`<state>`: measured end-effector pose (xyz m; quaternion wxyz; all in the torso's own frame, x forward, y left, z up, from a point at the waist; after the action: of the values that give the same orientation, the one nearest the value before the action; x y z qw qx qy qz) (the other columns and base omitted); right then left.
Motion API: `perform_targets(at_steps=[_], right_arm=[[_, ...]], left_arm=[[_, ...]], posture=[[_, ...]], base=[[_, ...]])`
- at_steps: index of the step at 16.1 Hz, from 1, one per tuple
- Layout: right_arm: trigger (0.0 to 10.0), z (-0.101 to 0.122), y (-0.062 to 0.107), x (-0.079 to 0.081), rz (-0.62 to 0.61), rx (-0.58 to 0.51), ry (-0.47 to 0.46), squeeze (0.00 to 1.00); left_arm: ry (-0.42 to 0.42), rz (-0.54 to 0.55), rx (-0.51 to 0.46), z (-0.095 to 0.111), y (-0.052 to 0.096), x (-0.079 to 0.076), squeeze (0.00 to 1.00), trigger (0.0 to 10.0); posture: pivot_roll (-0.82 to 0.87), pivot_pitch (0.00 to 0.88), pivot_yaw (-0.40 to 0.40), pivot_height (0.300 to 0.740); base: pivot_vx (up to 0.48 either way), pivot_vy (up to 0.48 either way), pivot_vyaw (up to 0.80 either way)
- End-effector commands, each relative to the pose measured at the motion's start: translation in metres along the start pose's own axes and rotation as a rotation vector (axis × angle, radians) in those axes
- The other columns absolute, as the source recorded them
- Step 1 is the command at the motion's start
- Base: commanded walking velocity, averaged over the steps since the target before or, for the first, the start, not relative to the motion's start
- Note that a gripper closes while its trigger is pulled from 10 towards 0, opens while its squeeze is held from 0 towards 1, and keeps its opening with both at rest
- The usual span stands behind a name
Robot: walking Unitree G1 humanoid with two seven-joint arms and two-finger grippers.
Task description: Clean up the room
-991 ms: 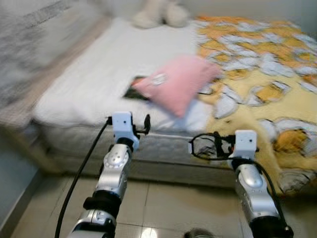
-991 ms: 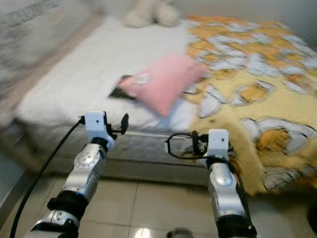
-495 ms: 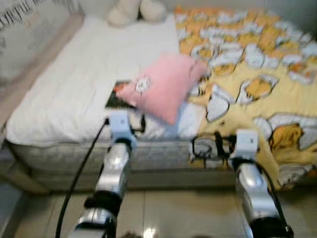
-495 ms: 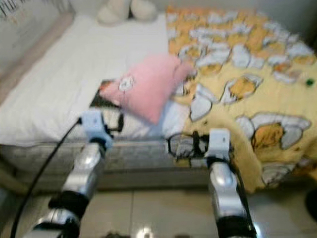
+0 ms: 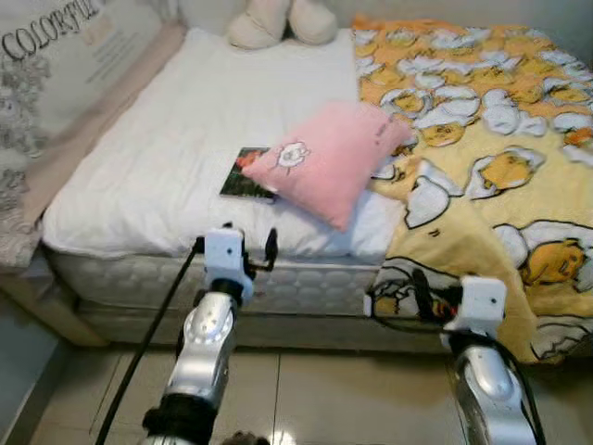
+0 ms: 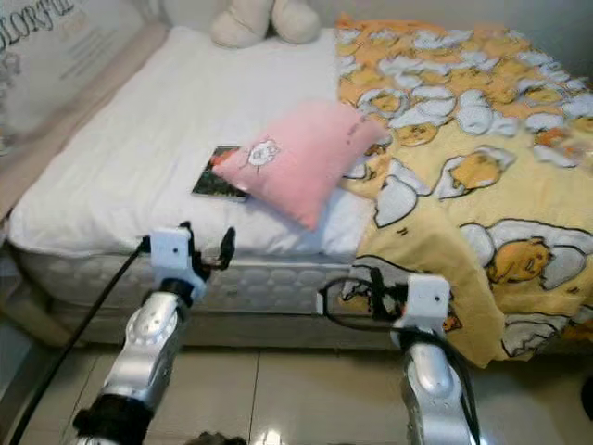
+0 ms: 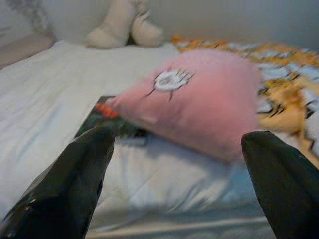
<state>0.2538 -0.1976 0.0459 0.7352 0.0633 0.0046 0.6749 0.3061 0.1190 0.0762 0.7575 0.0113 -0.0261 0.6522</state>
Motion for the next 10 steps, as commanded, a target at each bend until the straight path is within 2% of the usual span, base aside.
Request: perform_targets(at_steps=[1, 7, 10], right_arm=[[10.0, 0.003, -0.004, -0.002, -0.014, -0.012, 0.004, 0.0], [10.0, 0.014, -0.016, -0.003, -0.026, -0.038, 0.017, 0.0], [10.0, 0.01, -0.016, -0.002, -0.03, -0.011, 0.028, 0.0]], left_arm=[[0.007, 0.01, -0.019, 0.008, -0.007, 0.001, 0.0, 10.0], [0.025, 0.047, -0.008, 0.014, -0.019, 0.004, 0.0, 10.0], [0.026, 0.037, -0.007, 0.015, -0.02, 0.0, 0.0, 10.0]], posture=[[-0.21, 0.0, 0.064, 0.74], [-0.22, 0.0, 0.062, 0.74], [-0.22, 0.0, 0.066, 0.74]], base=[[0.48, 0.0, 0.0], [0.48, 0.0, 0.0], [0.48, 0.0, -0.58]])
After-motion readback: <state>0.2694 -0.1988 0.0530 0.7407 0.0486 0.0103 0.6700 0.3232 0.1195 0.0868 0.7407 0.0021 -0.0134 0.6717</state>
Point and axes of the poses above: a point about 5 cm out from each wrist's last joint towards the gripper, its own y axis pointing back from the gripper into the wrist, its own z axis along the axis of the wrist's last joint, x = y × z, the point moved 1 cm from there along -y, pointing out of the wrist towards the gripper, and after that the axes turned 6 degrees about -y, right-handed, at the moved point
